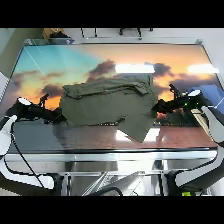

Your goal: Fold the shirts.

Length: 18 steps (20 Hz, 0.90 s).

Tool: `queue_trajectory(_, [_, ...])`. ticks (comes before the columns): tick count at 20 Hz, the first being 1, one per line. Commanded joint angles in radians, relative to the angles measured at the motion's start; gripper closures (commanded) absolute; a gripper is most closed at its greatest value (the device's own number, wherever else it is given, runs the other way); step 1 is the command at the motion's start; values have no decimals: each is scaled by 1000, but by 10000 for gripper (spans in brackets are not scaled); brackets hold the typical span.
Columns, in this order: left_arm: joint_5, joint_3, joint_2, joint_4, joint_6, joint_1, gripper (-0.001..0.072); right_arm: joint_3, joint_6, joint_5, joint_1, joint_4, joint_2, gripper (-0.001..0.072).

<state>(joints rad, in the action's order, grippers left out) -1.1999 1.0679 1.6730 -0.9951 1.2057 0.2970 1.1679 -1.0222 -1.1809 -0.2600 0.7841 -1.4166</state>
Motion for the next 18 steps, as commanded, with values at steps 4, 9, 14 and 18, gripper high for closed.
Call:
queue_trajectory(4, [-14,20,-19,5,-1,3,693,8,41,-41,6,-61,19,695])
queue_trajectory(9, [-192,144,-302,320,-135,5,693,183,109,-108,-28,-173,293,695])
queue_trajectory(14, [-239,540,-744,834,-180,193,693,473,158,23,-161,-240,736,695])
queue_trajectory(18, [-188,914,-900,601,-22,475,693,651,189,206,-262,-108,925,696])
